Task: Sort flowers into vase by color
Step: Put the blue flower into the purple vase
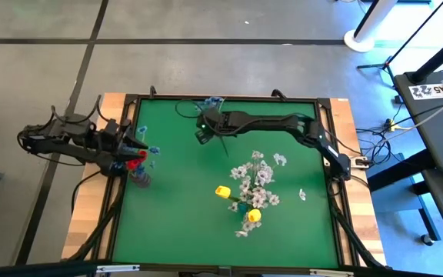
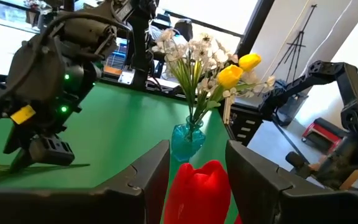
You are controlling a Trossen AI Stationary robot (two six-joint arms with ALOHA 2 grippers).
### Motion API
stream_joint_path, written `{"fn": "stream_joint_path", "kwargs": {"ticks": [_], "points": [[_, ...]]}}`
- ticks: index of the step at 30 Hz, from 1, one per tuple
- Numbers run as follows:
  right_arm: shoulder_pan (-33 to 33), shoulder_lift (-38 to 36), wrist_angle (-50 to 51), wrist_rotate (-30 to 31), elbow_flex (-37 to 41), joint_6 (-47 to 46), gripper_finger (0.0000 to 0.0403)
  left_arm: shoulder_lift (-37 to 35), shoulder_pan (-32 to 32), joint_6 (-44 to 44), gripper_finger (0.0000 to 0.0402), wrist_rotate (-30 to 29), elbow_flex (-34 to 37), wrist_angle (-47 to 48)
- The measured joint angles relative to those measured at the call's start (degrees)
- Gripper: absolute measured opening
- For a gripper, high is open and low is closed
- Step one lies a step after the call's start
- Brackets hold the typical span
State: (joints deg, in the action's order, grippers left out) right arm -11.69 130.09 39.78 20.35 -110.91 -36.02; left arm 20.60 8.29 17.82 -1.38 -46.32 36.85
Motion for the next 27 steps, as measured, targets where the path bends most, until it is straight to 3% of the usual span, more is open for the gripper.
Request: {"fn": "stream_joint_path", "kwargs": {"ticks": [17, 21, 27], "points": [[0.03, 6.70, 6.22, -4.99, -0.16, -4.47, 0.0214, 0.00, 0.01, 0.00, 0.0149, -0.66, 0.01, -0.05], [0.08, 7.29, 6.22, -5.72, -0.31, -4.73, 0.0170, 0.00, 0.01, 0.00, 0.0149, -0.89, 0.03, -0.23], [0.14, 7.38, 5.31, -6.02, -0.24, -4.22, 0.0062, 0.00, 0.01, -0.24, 0.0149, -0.99, 0.03, -2.31]]}}
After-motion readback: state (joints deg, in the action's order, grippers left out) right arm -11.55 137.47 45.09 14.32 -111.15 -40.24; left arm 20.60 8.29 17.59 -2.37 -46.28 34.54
